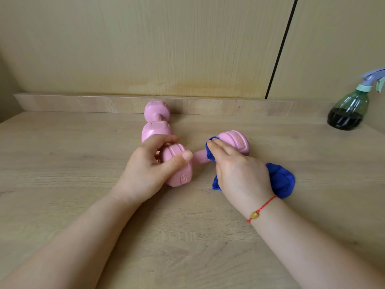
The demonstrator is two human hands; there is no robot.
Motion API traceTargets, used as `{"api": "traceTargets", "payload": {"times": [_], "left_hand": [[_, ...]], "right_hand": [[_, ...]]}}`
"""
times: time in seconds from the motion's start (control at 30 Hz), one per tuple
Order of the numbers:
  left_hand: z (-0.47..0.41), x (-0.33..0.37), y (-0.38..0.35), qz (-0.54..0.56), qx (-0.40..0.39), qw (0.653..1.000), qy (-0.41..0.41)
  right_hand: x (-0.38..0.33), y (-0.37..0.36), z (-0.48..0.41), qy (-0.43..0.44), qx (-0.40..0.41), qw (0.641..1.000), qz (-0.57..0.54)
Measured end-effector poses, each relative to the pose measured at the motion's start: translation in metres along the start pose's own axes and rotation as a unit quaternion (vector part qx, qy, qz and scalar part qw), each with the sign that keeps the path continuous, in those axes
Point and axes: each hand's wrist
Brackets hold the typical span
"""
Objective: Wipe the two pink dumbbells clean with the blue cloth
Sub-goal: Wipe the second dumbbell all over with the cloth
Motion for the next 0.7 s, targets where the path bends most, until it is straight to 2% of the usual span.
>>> {"api": "traceTargets", "payload": {"times": [0.07, 0.13, 0.3, 0.47, 0.7], "left_hand": [[0.002, 0.001, 0.001, -0.055, -0.057, 0.997, -0.013], [0.002, 0.0, -0.001, -0.094, -0.081, 0.992, -0.027], [-0.001, -0.002, -0.004, -0.085, -0.053, 0.994, -0.04], [0.001, 0.001, -0.005, -0.074, -0.045, 0.995, -0.038], [-0.006, 0.001, 0.0, -0.033, -0.062, 0.997, -0.004]], "right_hand": [[-0.001, -0.001, 0.0, -0.006, -0.008, 1.0, 0.001], [-0.004, -0.003, 0.001, -0.006, -0.012, 1.0, -0.026], [-0.02, -0.006, 0.004, 0.047, -0.041, 0.991, -0.116], [-0.011, -0.001, 0.004, 0.064, -0.045, 0.984, -0.162], [-0.009, 0.006, 0.017, 0.127, -0.061, 0.987, -0.071]]}}
Point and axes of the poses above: each hand's wrist, its own z-axis away from the middle knuckle, its own y-axis out of the back of the hand, x = y × z, and after that the axes turned 2 degrees about -y, right-handed
